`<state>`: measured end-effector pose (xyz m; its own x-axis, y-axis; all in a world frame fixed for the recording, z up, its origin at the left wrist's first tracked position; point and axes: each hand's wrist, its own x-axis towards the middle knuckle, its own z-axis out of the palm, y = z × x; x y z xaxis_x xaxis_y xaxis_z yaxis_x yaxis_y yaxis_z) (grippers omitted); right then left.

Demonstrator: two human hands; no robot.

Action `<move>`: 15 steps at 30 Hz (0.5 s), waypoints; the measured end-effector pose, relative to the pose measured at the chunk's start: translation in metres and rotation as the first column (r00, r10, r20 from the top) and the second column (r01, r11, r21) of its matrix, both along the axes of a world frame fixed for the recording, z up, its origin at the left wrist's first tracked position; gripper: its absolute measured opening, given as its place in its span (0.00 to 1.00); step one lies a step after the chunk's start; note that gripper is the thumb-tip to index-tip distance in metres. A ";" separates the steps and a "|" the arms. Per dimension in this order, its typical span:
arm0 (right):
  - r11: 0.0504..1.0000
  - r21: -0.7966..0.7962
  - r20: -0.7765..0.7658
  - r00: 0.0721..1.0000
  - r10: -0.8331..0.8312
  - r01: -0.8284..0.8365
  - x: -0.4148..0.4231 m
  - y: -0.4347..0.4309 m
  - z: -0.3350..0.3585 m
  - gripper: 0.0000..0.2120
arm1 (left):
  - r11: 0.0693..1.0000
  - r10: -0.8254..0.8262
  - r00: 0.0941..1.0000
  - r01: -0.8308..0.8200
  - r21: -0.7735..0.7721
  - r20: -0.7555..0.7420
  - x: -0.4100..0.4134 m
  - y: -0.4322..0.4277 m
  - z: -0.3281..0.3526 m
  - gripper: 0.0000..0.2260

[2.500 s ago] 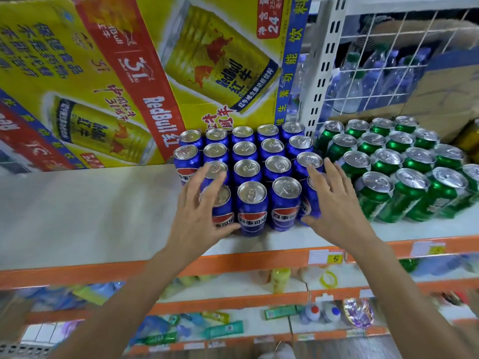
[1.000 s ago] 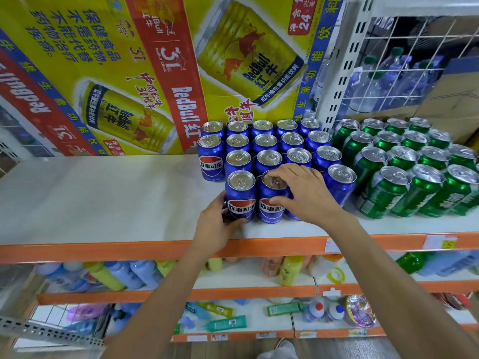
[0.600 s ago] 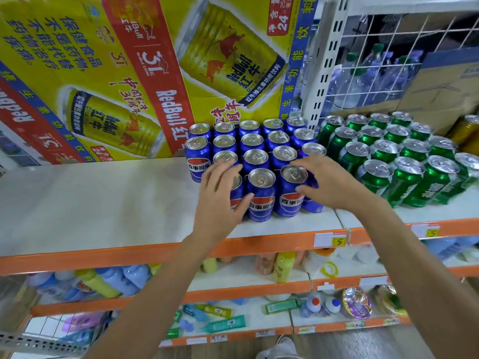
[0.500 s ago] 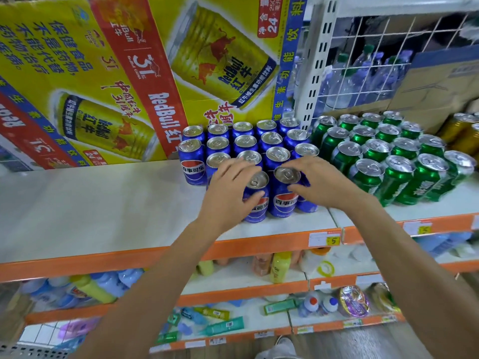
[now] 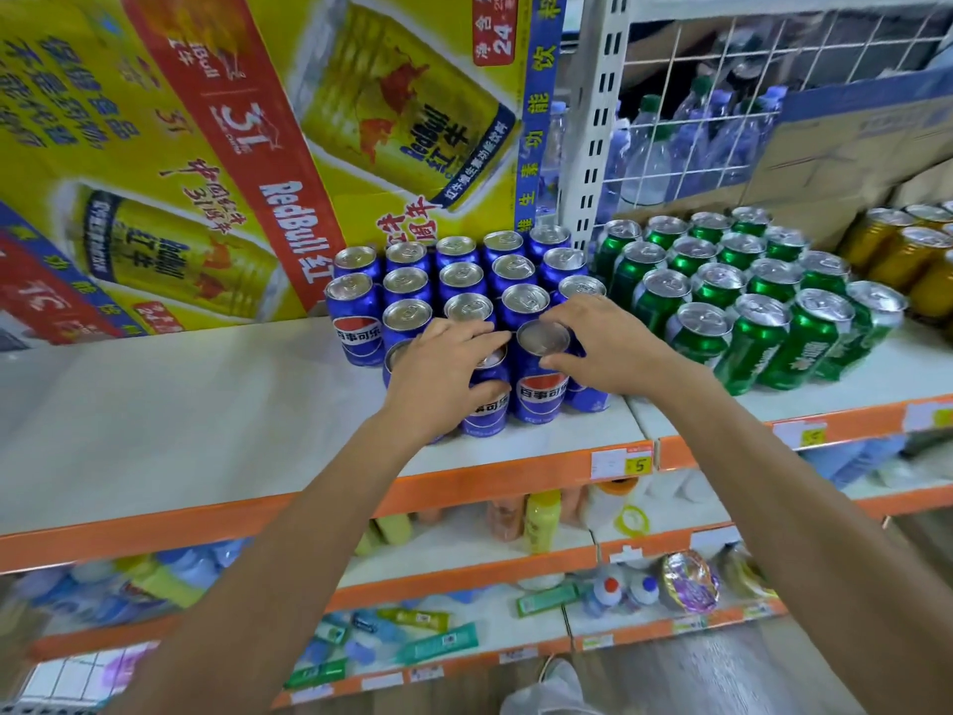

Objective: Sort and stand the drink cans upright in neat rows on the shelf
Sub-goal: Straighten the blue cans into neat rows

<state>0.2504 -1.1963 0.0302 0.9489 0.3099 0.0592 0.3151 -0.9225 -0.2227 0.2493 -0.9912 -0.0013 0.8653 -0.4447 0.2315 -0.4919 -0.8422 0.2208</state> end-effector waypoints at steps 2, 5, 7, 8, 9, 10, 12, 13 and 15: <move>1.000 0.001 0.007 1.000 -0.001 0.001 0.001 0.000 -0.001 0.27 | 1.000 0.003 1.000 -0.003 0.002 0.001 -0.001 0.000 0.000 0.27; 1.000 0.007 0.011 1.000 0.003 -0.003 0.000 0.000 -0.001 0.27 | 1.000 -0.001 1.000 0.001 0.010 0.004 -0.002 0.000 0.001 0.27; 0.999 0.038 -0.002 1.000 0.015 -0.015 -0.003 -0.002 0.000 0.28 | 1.000 -0.006 1.000 0.006 0.014 -0.010 -0.002 0.000 0.003 0.27; 0.997 0.071 -0.010 1.000 0.014 -0.014 -0.005 -0.006 0.000 0.28 | 1.000 -0.004 1.000 0.005 0.019 -0.012 -0.002 -0.001 0.004 0.27; 0.994 0.110 -0.002 1.000 0.003 -0.002 -0.006 -0.010 0.000 0.28 | 1.000 0.003 1.000 -0.003 0.030 -0.002 -0.003 -0.002 0.005 0.28; 0.990 0.138 0.030 0.999 -0.026 0.021 -0.007 -0.016 0.000 0.28 | 0.999 0.015 1.000 -0.016 0.039 0.022 -0.004 -0.005 0.006 0.29; 0.987 0.113 0.112 0.986 -0.126 0.113 -0.006 -0.026 -0.002 0.26 | 0.999 0.021 0.997 -0.024 0.031 0.075 -0.008 -0.015 0.009 0.29; 0.982 0.069 0.116 0.976 -0.182 0.175 -0.004 -0.030 -0.003 0.26 | 1.000 0.009 0.995 -0.011 0.020 0.095 -0.009 -0.021 0.011 0.28; 0.970 -0.006 0.060 0.968 -0.244 0.245 0.000 -0.032 -0.003 0.24 | 1.000 -0.010 0.994 0.010 0.009 0.107 -0.006 -0.035 0.014 0.26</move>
<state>0.2508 -1.2282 0.0268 0.9910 0.0700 0.1143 0.0918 -0.9759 -0.1978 0.2438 -1.0258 0.0124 0.8313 -0.4556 0.3183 -0.5207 -0.8388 0.1592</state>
